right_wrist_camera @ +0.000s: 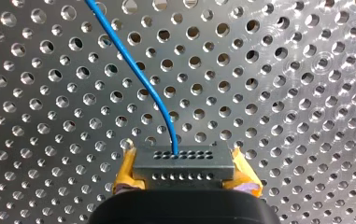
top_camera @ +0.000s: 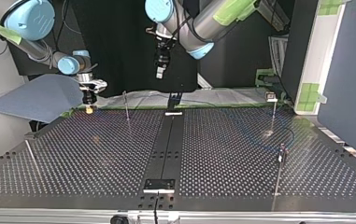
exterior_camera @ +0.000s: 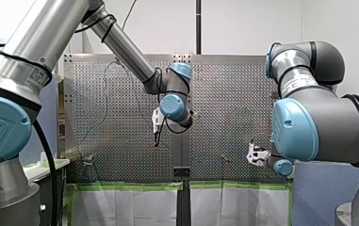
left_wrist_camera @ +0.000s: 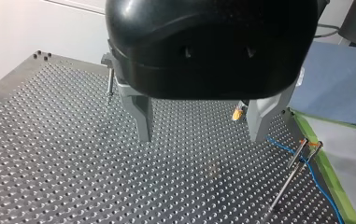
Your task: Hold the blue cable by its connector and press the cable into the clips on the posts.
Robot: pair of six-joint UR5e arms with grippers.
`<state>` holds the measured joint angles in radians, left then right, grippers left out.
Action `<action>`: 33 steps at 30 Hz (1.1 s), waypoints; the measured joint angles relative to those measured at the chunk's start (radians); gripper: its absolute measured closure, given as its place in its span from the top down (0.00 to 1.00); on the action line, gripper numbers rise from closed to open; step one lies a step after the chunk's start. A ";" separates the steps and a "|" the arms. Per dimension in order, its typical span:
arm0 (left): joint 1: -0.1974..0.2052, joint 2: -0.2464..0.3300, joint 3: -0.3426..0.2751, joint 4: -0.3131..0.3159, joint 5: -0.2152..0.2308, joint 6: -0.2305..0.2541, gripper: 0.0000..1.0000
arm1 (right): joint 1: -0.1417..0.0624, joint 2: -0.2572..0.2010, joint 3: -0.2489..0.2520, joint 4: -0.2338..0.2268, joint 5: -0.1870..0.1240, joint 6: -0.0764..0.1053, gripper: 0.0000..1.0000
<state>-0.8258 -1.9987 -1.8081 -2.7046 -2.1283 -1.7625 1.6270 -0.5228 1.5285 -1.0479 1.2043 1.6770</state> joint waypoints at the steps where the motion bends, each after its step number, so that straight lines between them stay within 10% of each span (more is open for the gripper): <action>1: 0.000 0.008 -0.008 0.000 0.000 0.000 1.00 | 0.000 0.000 0.000 0.000 0.000 0.000 0.00; 14: 0.001 0.126 -0.126 0.001 0.000 0.000 1.00 | 0.000 0.000 -0.003 0.007 0.005 -0.008 0.00; 21: 0.002 0.187 -0.187 0.002 0.000 -0.004 1.00 | -0.004 -0.001 -0.003 0.026 0.008 -0.042 0.00; 33: 0.012 0.291 -0.291 0.075 0.008 -0.086 1.00 | -0.002 -0.002 -0.003 0.029 0.004 -0.049 0.00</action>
<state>-0.8142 -1.7078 -2.0989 -2.6293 -2.1204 -1.8483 1.6250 -0.5251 1.5257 -1.0188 1.2081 1.6275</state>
